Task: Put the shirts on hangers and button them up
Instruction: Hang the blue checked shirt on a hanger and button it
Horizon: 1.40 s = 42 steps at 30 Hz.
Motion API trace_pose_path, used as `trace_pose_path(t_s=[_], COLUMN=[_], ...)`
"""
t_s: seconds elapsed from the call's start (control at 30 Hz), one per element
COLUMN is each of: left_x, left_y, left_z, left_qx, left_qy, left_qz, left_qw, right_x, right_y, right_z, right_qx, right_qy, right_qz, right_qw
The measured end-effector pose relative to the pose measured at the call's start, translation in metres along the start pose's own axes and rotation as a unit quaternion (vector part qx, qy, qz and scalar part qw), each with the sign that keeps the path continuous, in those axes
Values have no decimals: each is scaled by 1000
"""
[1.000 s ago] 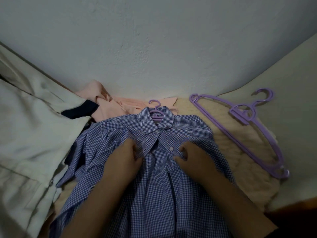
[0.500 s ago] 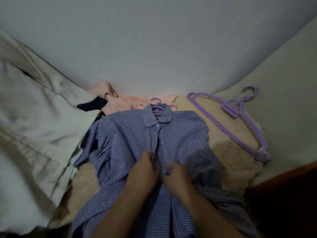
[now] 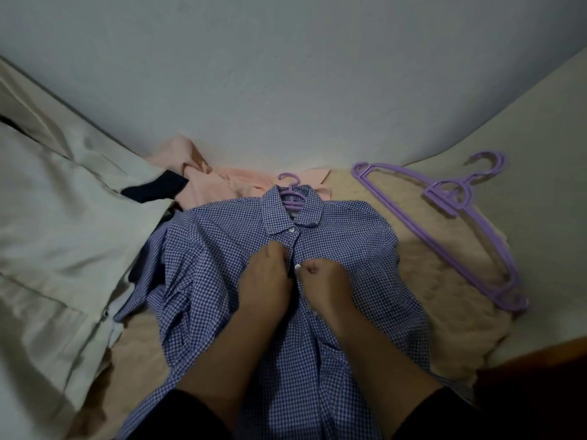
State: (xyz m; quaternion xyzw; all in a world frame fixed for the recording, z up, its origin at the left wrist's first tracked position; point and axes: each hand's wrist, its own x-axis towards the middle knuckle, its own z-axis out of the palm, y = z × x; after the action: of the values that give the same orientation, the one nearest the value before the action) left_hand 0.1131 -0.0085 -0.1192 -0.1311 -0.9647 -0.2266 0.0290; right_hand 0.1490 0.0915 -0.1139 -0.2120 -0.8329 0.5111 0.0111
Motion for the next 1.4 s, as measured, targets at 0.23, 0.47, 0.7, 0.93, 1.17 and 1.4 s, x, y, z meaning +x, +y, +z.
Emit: trace_pose_path(t_s=[0.23, 0.47, 0.7, 0.93, 1.17, 1.4], left_x=[2, 0, -1, -3, -3, -4], left_y=[-5, -10, -11, -10, -11, -9], left_z=[-7, -9, -8, -8, -6, -4], left_qx=[-131, -420, -483, -479, -515, -532], left_qy=[4, -8, -11, -11, -29, -46], left_qz=[-59, -224, -241, -225, -215, -205], left_qw=[990, 880, 842, 848, 829, 820], right_x=[17, 18, 14, 11, 14, 9], right_y=[0, -5, -7, -13, -12, -3], right_z=[8, 4, 4, -1, 0, 2], right_qx=[11, 203, 224, 206, 190, 164], right_qy=[-2, -55, -60, -45, -59, -26], right_qz=[59, 194, 193, 152, 154, 55], right_qw=[998, 958, 953, 966, 968, 985])
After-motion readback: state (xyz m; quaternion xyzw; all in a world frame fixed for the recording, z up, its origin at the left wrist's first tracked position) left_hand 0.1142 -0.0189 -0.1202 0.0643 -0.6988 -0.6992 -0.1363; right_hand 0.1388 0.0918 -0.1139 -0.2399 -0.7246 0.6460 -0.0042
